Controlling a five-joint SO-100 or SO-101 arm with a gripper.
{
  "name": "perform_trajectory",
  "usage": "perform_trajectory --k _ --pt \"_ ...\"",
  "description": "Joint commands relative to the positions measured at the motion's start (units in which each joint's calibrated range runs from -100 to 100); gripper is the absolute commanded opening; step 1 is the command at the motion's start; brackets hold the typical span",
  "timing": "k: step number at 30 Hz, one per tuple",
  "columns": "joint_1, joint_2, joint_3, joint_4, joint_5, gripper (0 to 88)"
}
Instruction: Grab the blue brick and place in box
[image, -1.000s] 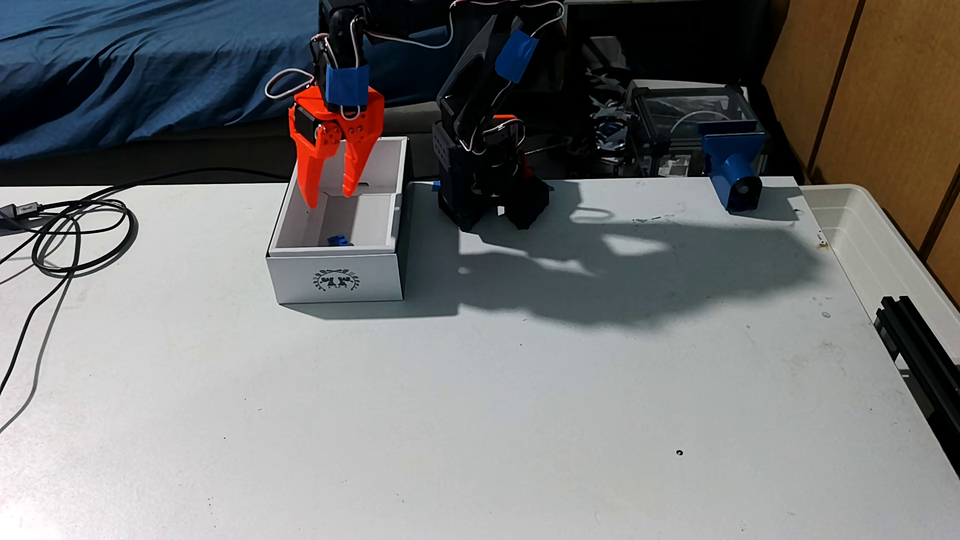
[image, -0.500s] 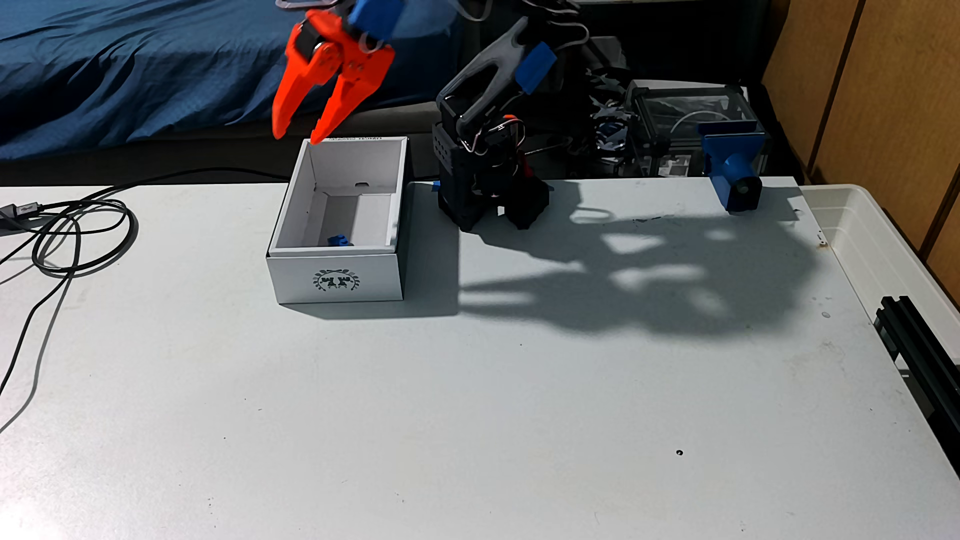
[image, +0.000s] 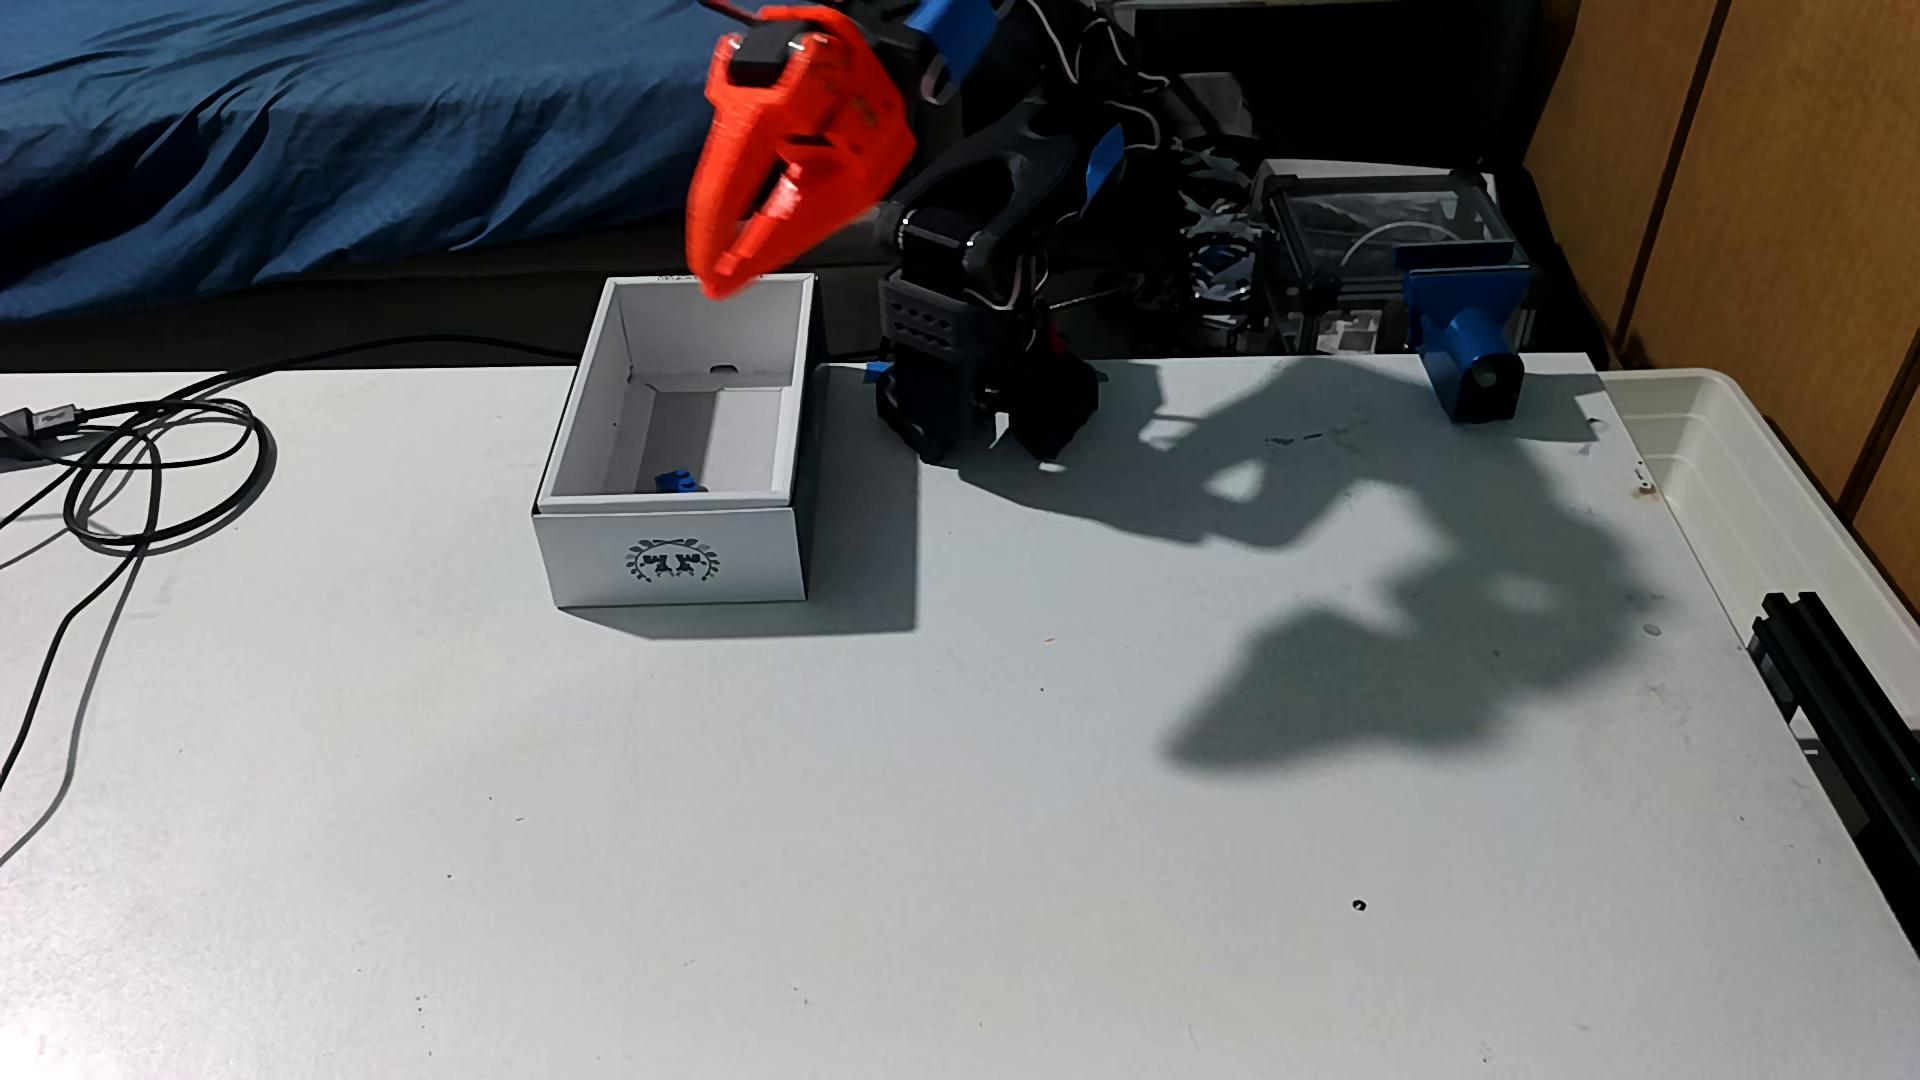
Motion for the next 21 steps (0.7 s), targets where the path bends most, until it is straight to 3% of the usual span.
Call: perform_trajectory --k 1,8,11,15,21 --pt "-8.1 -2.7 5.5 -7.9 0.2 0.8" --pt "-20.4 -12.1 19.5 -14.9 0.6 0.8" --pt "-24.0 -17.3 24.6 -14.7 2.9 0.8" --pt "-26.8 -19.8 29.5 -15.7 5.7 0.8" --pt "-27.3 -19.8 35.9 -16.2 5.9 0.9"
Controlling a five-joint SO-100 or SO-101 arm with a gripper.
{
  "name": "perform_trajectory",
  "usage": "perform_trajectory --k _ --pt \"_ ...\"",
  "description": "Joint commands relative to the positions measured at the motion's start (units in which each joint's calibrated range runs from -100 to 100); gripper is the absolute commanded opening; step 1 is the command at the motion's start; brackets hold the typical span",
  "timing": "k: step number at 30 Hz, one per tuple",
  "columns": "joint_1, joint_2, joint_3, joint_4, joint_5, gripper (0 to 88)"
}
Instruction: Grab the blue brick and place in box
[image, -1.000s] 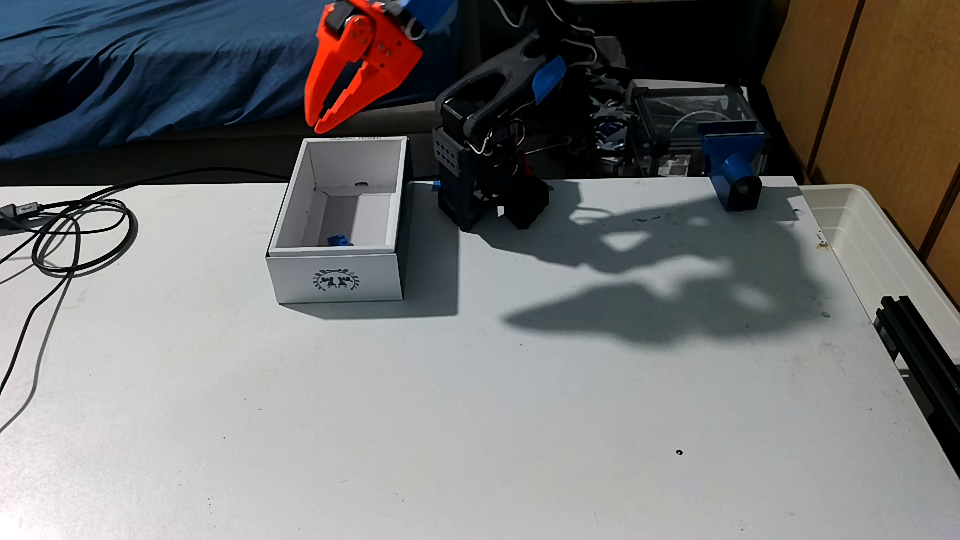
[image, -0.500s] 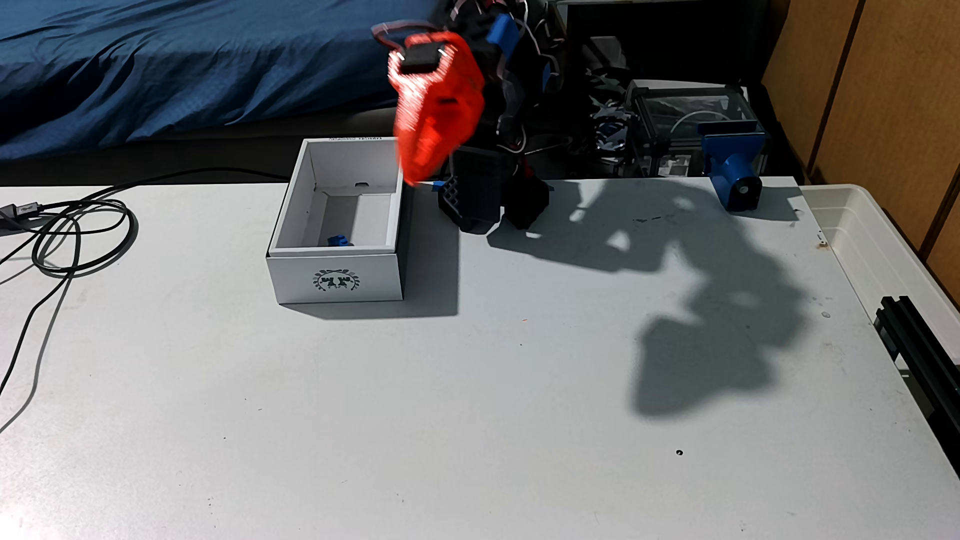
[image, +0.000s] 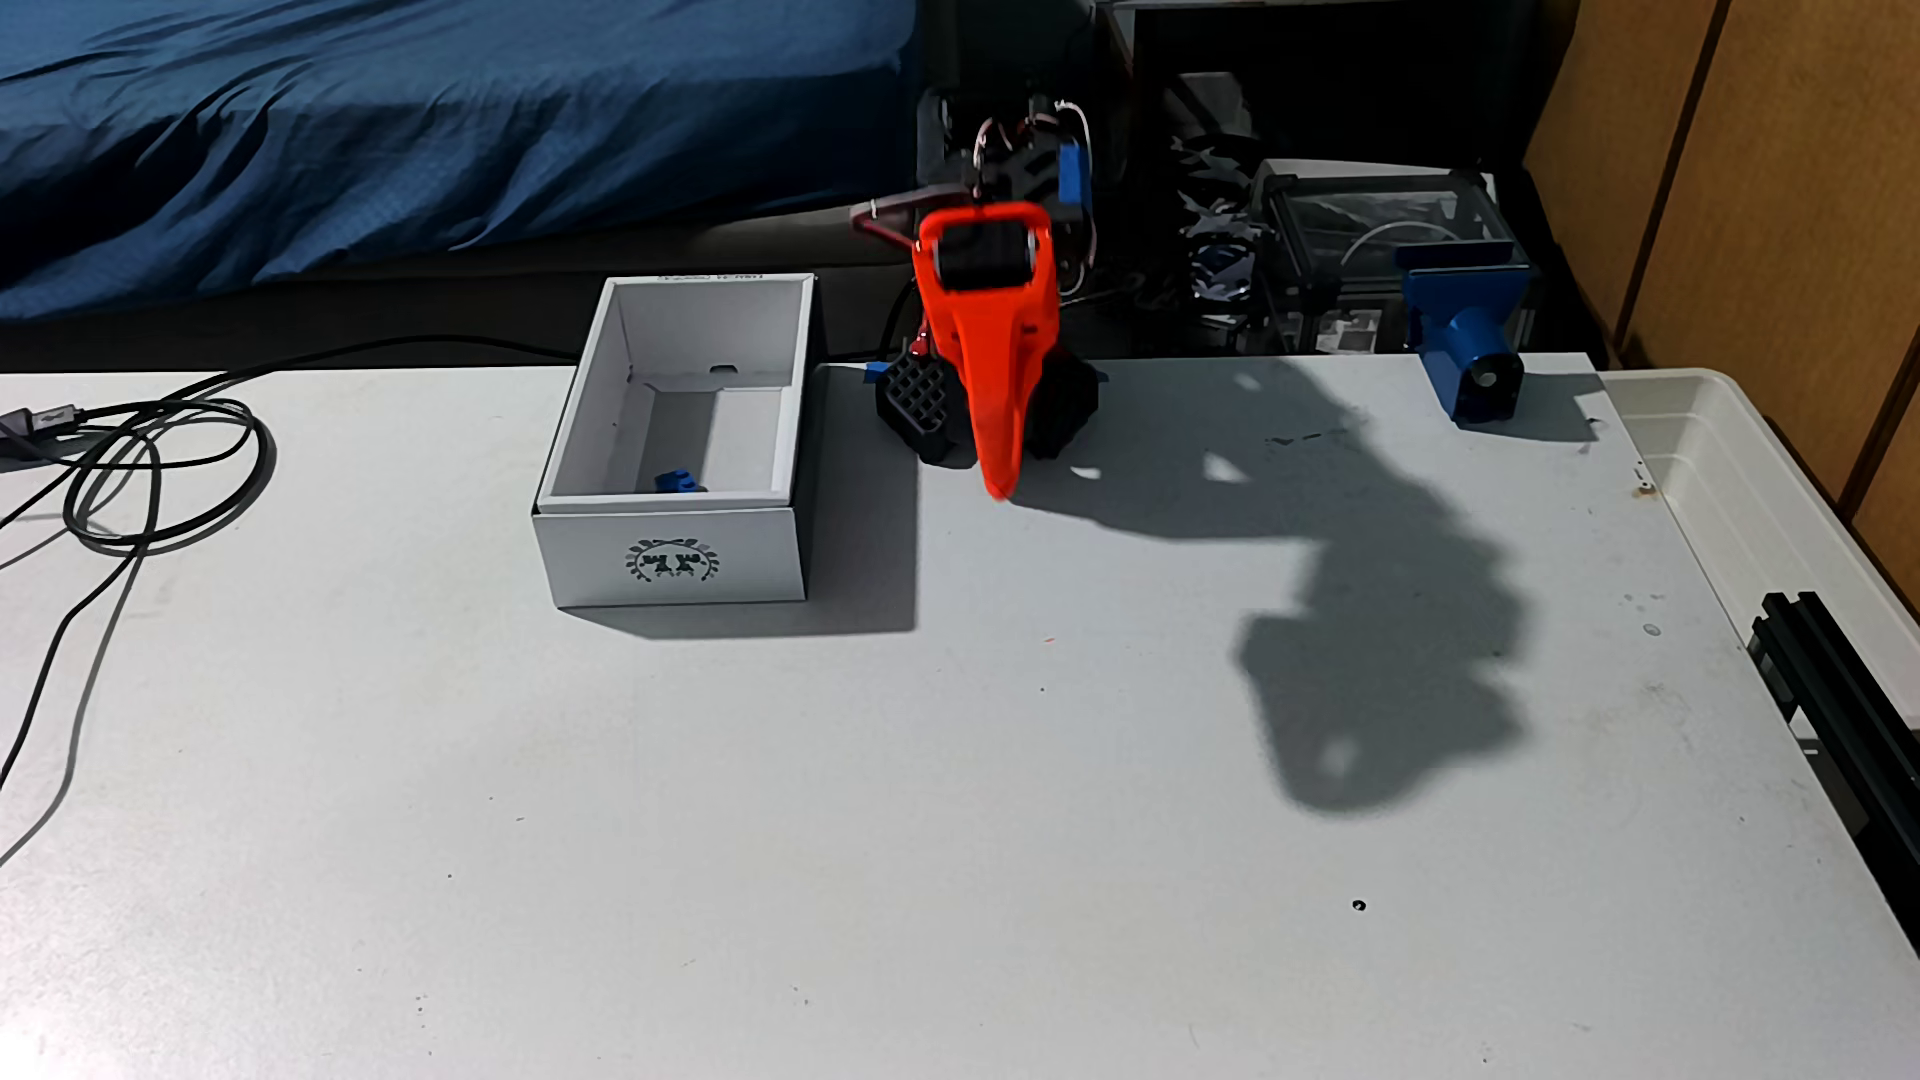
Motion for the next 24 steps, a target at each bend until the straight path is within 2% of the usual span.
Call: perform_trajectory --k 1,10,17,24 --pt "-0.5 -0.6 3.3 -1.1 0.4 0.9" --pt "-0.5 -0.6 8.0 0.1 0.4 0.8" --pt "-0.8 -0.6 7.9 10.1 0.3 0.8" --pt "-1.5 -0.6 7.8 9.9 0.3 0.9"
